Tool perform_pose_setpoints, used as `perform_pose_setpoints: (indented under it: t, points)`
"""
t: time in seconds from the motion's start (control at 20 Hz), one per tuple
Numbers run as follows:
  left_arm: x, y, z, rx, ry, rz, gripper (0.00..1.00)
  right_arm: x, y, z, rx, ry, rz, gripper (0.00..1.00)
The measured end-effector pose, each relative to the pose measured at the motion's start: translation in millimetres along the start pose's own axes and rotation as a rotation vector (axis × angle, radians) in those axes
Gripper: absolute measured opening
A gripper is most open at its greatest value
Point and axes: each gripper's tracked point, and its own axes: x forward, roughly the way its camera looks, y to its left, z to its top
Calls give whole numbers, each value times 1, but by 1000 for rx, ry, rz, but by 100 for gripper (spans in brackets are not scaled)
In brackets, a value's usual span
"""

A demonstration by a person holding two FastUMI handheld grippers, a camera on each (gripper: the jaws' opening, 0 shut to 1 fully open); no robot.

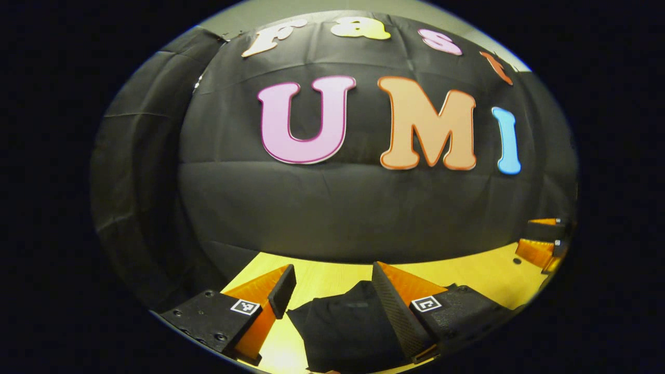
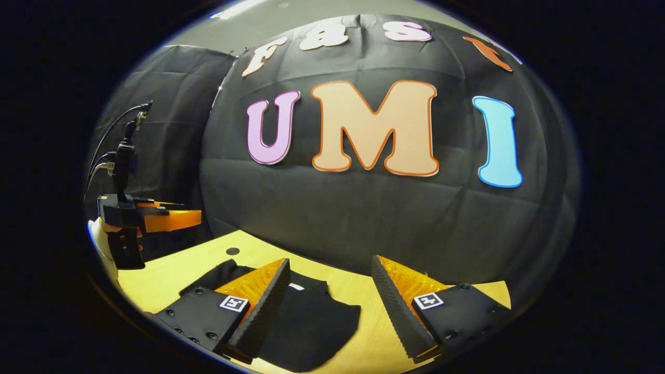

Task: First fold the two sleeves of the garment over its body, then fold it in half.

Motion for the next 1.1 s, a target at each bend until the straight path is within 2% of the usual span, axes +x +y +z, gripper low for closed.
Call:
perform_pose_setpoints:
  t: [0.05, 0.15, 0.2, 0.35, 0.55, 0.65, 0.8, 0.9, 0.95, 1.1]
  points:
    - [-12, -1, 10, -12, -24, -9, 90, -14, 5, 4, 1, -19, 0, 99]
    - [-39, -4, 30, -8, -83, -39, 94, -43, 17, 14, 3, -59, 1, 99]
    - [-58, -5, 40, 4, -115, -57, 91, -60, 23, 22, 4, -85, 1, 99]
    - [-104, -11, 56, 37, -184, -110, 93, -110, 39, 49, 0, -187, -10, 99]
    - [-148, -28, 49, -22, -200, -173, 92, -171, 67, 69, 1, -295, -20, 98]
    - [-162, -30, 38, -43, -188, -171, 93, -194, 81, 68, -1, -333, -31, 100]
    - [-184, -30, 6, -34, -122, -165, 92, -211, 80, 38, -7, -302, -115, 100]
    - [-196, -39, -13, -37, -68, -194, 92, -215, 79, 8, 44, -241, -165, 98]
    - [-200, -42, -22, -31, -42, -208, 93, -216, 86, -1, 81, -218, -160, 98]
    - [-208, -30, -38, 10, 2, -178, 92, -218, 89, -16, 167, -166, -157, 99]
